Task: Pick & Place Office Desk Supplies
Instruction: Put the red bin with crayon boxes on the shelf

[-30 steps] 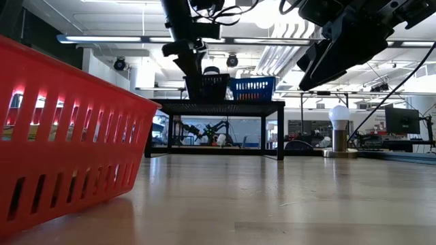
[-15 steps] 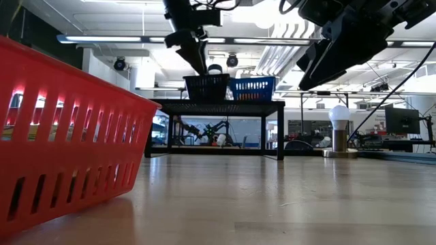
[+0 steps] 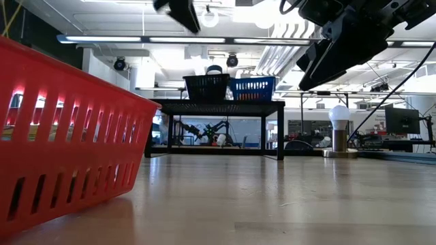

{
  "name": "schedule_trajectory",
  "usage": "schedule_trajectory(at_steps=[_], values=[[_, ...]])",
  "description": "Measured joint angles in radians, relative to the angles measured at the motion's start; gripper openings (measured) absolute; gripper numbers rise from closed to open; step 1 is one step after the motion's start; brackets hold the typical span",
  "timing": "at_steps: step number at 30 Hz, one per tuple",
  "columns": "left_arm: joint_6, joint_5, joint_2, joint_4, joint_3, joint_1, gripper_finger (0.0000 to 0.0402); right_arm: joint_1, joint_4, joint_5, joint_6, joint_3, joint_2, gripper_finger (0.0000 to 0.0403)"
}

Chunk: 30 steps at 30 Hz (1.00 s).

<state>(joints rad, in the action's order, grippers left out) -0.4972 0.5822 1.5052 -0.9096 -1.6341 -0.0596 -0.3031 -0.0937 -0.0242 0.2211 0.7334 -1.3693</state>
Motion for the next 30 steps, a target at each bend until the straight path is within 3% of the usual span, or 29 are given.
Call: schedule_trajectory(at_steps=[4, 10, 15, 20, 30], values=[[0.207, -0.036, -0.067, -0.106, 0.000, 0.117, 0.0108, 0.000, 0.000, 0.000, 0.001, 0.000, 0.000, 0.0111], [0.571, -0.221, -0.110, -0.347, 0.000, 0.291, 0.0108, 0.000, 0.013, 0.000, 0.018, 0.000, 0.000, 0.0111], [0.810, -0.341, -0.090, -0.424, 0.001, 0.435, 0.0108, 0.000, 0.038, 0.000, 0.022, 0.000, 0.000, 0.0111], [0.951, -0.350, -0.036, -0.422, 0.020, 0.582, 0.0108, 0.000, 0.049, 0.000, 0.067, 0.000, 0.000, 0.0111], [1.619, -0.348, 0.110, -0.422, 0.021, 0.703, 0.0108, -0.020, 0.076, -0.026, 0.199, 0.000, -0.017, 0.0111]])
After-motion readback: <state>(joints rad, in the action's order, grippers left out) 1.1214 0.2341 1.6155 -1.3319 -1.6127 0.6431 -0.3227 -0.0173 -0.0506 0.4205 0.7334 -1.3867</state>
